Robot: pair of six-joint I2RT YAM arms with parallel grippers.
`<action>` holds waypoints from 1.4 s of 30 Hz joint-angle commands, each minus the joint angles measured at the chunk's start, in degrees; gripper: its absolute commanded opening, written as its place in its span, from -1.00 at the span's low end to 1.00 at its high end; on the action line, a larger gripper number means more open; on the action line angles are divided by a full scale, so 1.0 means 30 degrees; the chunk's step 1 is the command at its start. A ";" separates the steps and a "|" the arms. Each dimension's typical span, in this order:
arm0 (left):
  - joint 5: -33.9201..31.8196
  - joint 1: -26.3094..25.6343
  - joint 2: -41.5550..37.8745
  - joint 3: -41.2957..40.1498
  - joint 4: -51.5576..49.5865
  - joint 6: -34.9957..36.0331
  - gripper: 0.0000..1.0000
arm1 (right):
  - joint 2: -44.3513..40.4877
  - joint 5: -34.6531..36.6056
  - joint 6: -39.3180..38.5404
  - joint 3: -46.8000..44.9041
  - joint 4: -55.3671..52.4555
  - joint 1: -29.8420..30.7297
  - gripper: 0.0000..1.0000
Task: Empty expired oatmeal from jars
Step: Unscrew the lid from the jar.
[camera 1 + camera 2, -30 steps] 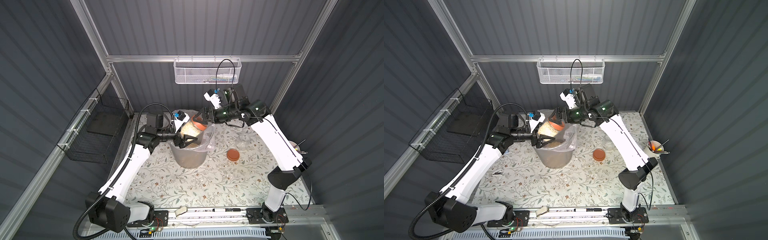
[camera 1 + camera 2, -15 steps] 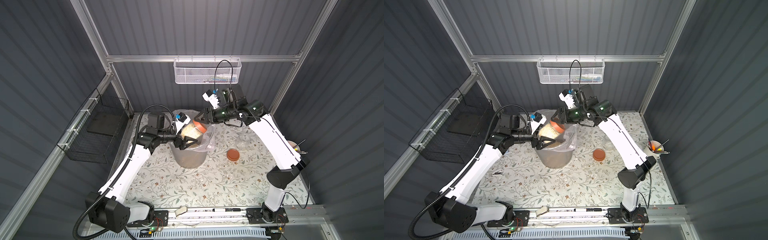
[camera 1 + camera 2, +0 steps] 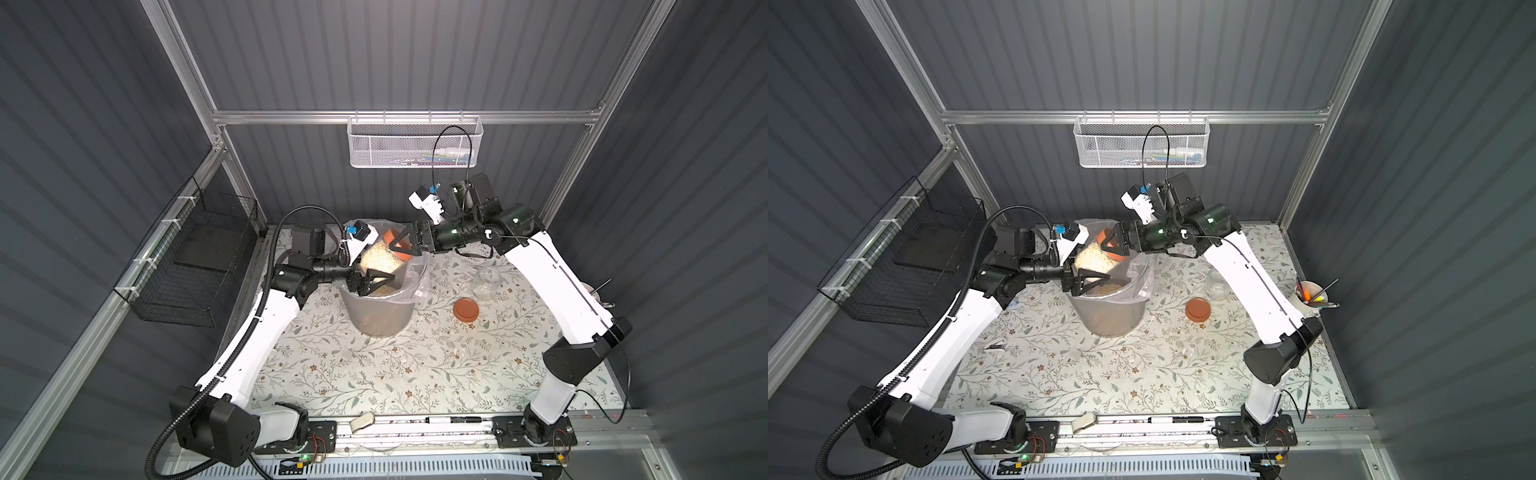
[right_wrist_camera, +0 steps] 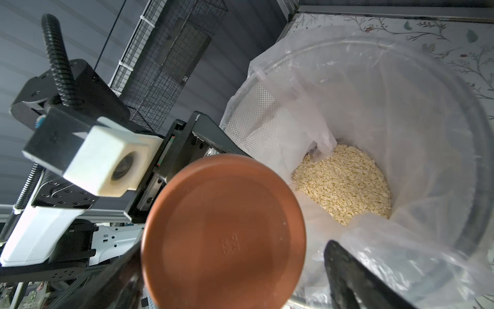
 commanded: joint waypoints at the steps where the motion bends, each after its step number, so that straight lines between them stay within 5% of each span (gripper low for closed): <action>1: 0.1777 0.0094 -0.1246 0.0684 0.2299 -0.0333 -1.00 | 0.0299 -0.1004 0.0788 -0.0262 0.0963 -0.0147 0.98; 9: 0.1837 0.0138 -0.1144 0.0452 0.2894 -0.0417 -1.00 | 0.0506 -0.1976 0.1525 -0.0252 0.1460 0.0015 0.98; 17: 0.1658 0.0310 -0.1024 0.0291 0.3053 -0.0451 -1.00 | 0.0986 0.0038 0.0203 0.1048 -0.0299 0.0479 0.29; 22: 0.1977 0.0511 -0.1096 0.0118 0.3523 -0.0818 -1.00 | 0.0976 -0.0068 -0.0868 0.1268 -0.0660 0.0876 0.05; 34: 0.5845 0.0899 -0.0435 0.0127 0.4626 -0.2295 -1.00 | -0.0080 -0.0547 -1.1041 0.0828 -0.2643 0.0924 0.10; 42: 0.7416 0.0899 -0.0442 0.0347 0.4436 -0.2832 -1.00 | 0.0633 -0.1706 -1.5662 0.3351 -0.4291 0.0696 -0.01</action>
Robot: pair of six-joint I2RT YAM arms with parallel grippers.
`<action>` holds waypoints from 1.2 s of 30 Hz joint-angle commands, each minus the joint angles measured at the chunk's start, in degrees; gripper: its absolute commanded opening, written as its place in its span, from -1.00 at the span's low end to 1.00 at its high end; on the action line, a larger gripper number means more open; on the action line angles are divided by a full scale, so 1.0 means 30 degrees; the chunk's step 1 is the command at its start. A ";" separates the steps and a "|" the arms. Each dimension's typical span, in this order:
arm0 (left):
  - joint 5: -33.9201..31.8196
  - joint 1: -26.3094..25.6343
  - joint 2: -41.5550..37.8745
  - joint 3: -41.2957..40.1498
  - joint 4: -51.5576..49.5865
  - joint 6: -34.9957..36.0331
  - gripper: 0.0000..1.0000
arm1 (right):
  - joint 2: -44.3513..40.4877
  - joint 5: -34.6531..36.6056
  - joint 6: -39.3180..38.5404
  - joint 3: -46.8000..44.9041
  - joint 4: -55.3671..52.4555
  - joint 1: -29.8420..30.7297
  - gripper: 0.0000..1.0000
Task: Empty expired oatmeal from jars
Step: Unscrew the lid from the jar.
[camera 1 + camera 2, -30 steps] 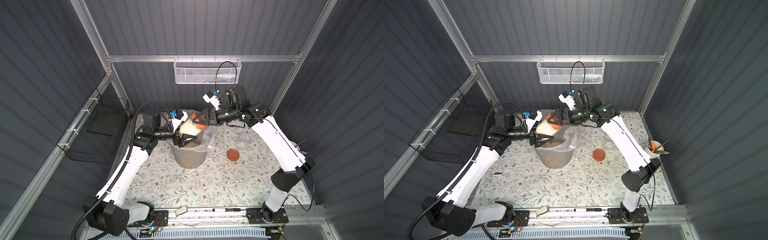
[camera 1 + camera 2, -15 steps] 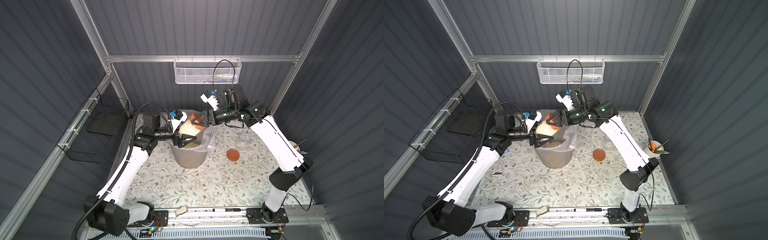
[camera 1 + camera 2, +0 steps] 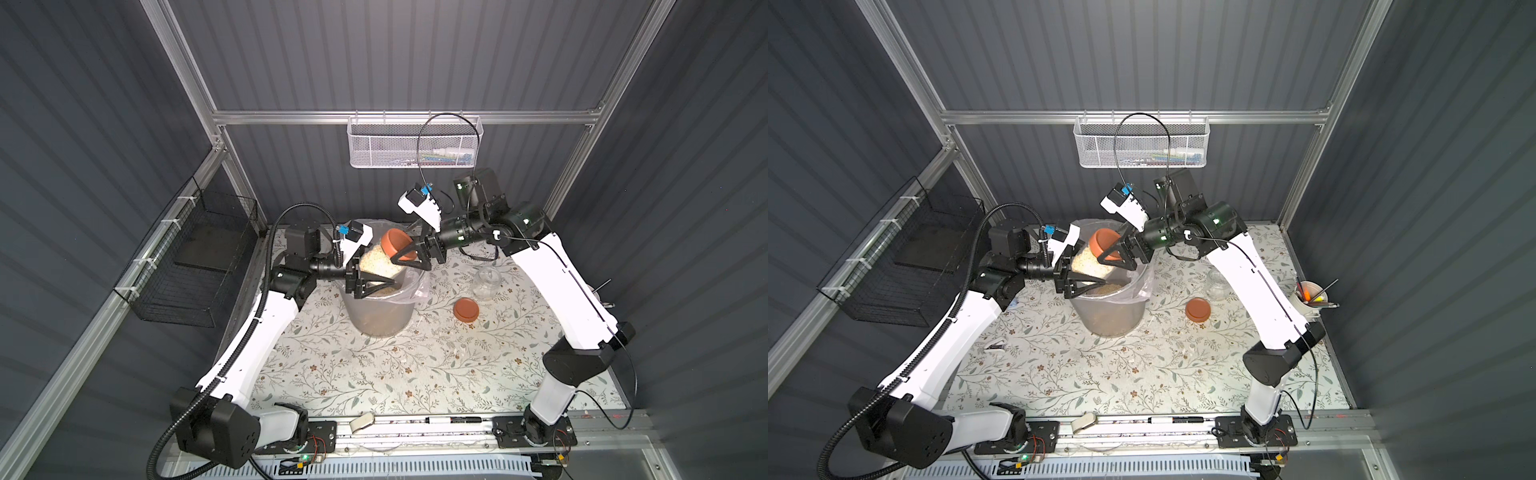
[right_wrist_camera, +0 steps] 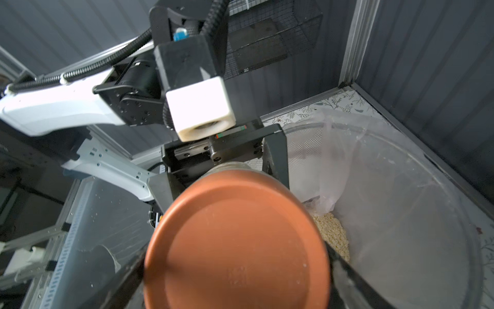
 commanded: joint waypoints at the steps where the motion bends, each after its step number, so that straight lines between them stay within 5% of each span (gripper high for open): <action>1: 0.1643 0.0251 -0.0342 0.1069 0.1002 -0.1600 -1.00 | 0.0655 0.0161 -0.4273 0.1315 -0.3151 -0.0199 0.09; 7: 0.2023 0.0251 -0.0237 0.1120 0.0662 -0.1460 -1.00 | 0.0809 0.0123 -0.6588 0.2574 -0.5317 -0.0320 0.72; 10: 0.1812 0.0251 -0.0173 0.1156 0.0701 -0.1476 -1.00 | 0.0324 0.0055 -0.5611 0.1928 -0.4161 -0.0311 0.97; 17: 0.0312 0.0251 -0.0347 0.1118 0.0322 -0.0969 -1.00 | -0.2833 0.0869 0.3720 -0.3201 0.4215 -0.0478 0.98; 25: -0.1105 0.0251 -0.0176 0.1251 -0.0666 0.0016 -1.00 | -0.2385 0.2139 1.2735 -0.2805 0.5223 -0.0585 0.98; 36: -0.1948 0.0251 -0.0110 0.1709 -0.2298 0.1395 -1.00 | -0.0249 0.3873 1.5253 -0.0463 0.2837 -0.0429 0.98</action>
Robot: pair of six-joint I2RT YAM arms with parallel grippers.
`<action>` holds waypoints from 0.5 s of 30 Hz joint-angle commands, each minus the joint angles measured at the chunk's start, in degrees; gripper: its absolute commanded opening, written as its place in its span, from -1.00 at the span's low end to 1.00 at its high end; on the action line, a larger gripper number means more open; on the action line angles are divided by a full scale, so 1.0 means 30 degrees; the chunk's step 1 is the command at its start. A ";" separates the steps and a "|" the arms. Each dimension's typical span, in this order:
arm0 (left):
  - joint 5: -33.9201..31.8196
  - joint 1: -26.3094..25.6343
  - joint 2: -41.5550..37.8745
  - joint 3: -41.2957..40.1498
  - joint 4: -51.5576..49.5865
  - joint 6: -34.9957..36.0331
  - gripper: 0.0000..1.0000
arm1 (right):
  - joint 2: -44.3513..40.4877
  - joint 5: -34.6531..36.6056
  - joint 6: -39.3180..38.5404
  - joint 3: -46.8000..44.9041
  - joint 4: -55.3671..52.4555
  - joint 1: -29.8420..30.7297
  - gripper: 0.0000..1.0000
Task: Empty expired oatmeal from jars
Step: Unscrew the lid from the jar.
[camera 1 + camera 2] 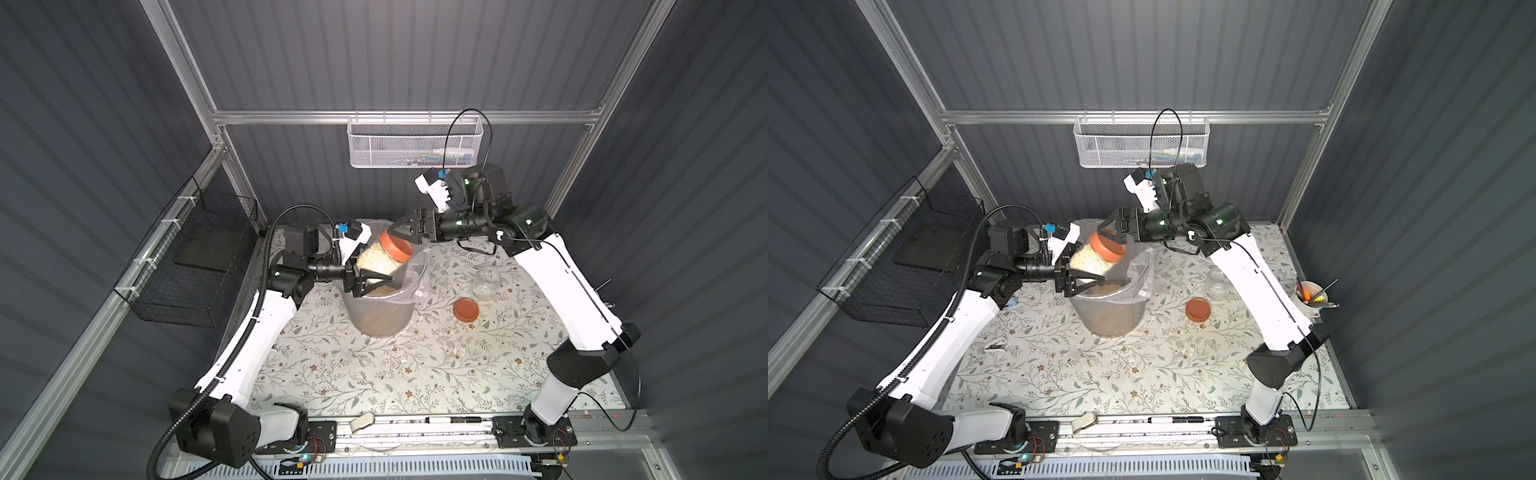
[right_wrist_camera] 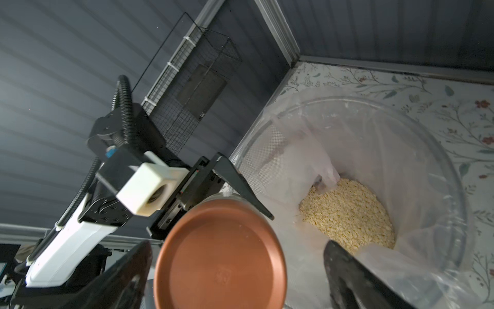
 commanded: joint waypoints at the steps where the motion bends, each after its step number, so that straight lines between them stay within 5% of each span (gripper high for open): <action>1: 0.0214 0.0120 -0.0129 0.1363 -0.0106 0.1008 -1.00 | 0.0334 -0.0190 0.1809 0.1087 -0.0231 0.0045 0.98; 15: -0.1163 0.0120 -0.0169 0.1642 -0.1352 0.1866 -1.00 | 0.1022 -0.0732 0.1645 0.1042 -0.1550 0.1057 0.98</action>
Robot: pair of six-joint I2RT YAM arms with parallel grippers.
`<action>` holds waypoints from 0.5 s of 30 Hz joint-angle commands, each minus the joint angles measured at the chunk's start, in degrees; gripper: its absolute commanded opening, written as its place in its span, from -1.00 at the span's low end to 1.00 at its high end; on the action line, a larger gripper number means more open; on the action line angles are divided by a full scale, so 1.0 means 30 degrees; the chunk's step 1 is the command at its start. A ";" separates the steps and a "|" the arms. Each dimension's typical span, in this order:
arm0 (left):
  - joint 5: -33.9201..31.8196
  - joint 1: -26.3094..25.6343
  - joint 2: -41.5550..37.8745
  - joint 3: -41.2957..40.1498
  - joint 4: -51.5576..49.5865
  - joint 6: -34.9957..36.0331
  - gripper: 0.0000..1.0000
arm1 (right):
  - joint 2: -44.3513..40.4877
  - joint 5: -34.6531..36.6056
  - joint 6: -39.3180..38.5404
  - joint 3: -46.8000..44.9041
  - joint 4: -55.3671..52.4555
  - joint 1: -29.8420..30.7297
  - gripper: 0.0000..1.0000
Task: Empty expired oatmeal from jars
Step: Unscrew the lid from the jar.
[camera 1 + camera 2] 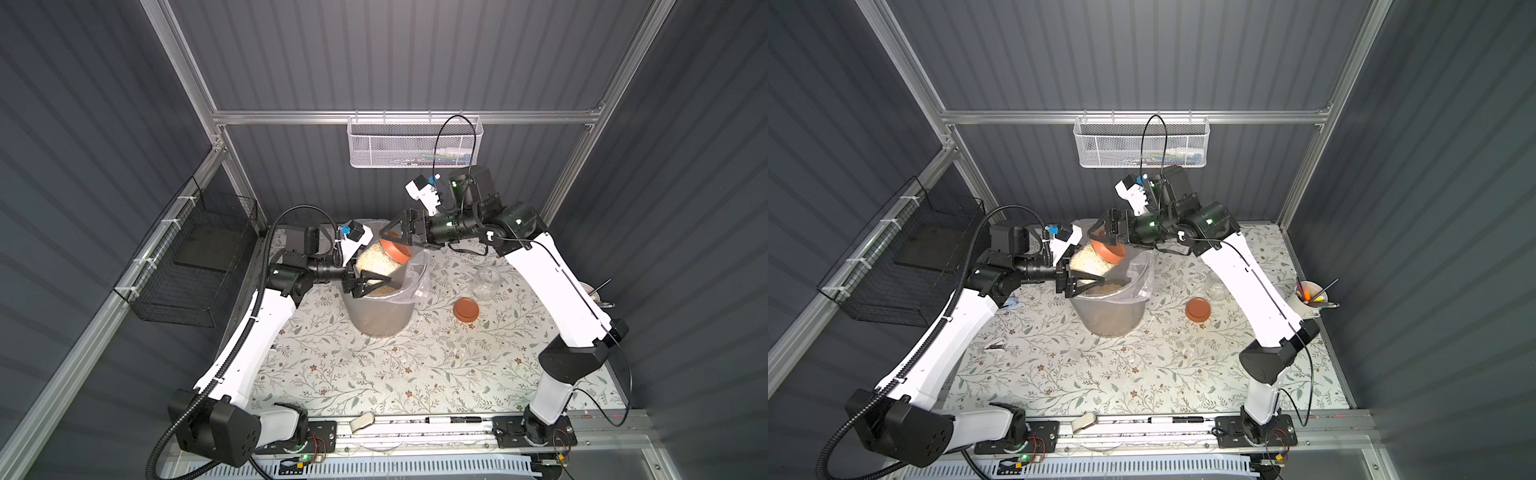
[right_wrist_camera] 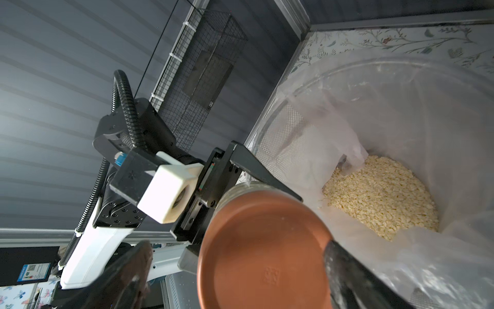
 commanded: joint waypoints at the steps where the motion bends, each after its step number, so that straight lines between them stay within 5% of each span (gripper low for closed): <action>1: 0.0382 0.0120 -0.0310 0.1086 0.0657 0.0546 -1.00 | 0.0084 -0.0180 -0.0242 -0.0362 -0.0642 0.0029 0.98; 15: 0.0379 0.0120 -0.0874 0.1065 0.0723 0.0495 -1.00 | 0.0017 0.1018 -0.0740 -0.2020 -0.0568 -0.0444 0.88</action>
